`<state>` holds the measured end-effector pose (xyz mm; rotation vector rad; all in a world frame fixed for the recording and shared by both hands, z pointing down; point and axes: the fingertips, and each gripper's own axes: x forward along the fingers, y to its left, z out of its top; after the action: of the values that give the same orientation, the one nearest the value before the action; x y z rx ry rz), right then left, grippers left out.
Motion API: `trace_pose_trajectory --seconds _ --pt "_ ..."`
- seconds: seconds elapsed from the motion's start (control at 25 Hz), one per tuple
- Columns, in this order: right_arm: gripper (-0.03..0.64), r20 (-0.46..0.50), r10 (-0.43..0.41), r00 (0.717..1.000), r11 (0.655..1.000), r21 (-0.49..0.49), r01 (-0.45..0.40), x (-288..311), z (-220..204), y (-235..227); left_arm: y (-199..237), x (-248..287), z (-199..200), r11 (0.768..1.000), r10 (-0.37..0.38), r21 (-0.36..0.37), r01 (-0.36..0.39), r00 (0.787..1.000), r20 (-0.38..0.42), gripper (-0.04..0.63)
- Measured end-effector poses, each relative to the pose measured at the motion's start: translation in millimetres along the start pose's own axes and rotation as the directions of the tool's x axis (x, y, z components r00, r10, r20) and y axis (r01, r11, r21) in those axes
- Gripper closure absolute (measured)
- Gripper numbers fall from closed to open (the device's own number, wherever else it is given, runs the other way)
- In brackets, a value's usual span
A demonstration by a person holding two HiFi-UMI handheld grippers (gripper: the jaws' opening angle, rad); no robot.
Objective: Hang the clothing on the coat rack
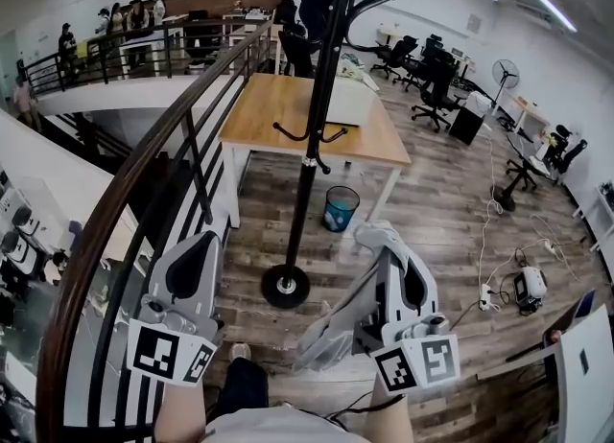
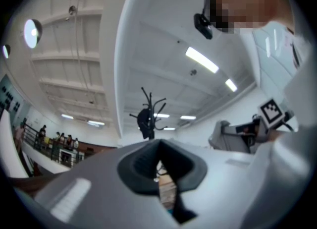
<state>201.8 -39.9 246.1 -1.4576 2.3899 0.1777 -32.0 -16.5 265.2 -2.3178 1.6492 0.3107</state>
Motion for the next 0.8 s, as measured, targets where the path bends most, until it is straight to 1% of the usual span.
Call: trace_pose_trajectory --seconds 0.12,0.4,0.8 --pt "0.611 0.004 -0.016 1.000 1.000 -0.007 0.016 13 -5 -4 10 12 -9 1.000 -0.011 -0.002 0.011 1.000 -0.004 0.588" --pt "0.611 0.011 -0.049 0.999 0.999 -0.016 0.049 59 -24 -9 47 51 -31 0.999 -0.033 -0.014 0.033 0.999 0.002 0.589" --pt "0.610 0.035 -0.092 0.995 0.996 0.003 0.092 140 -51 -5 120 112 -52 0.998 -0.062 -0.013 0.063 0.998 0.021 0.589"
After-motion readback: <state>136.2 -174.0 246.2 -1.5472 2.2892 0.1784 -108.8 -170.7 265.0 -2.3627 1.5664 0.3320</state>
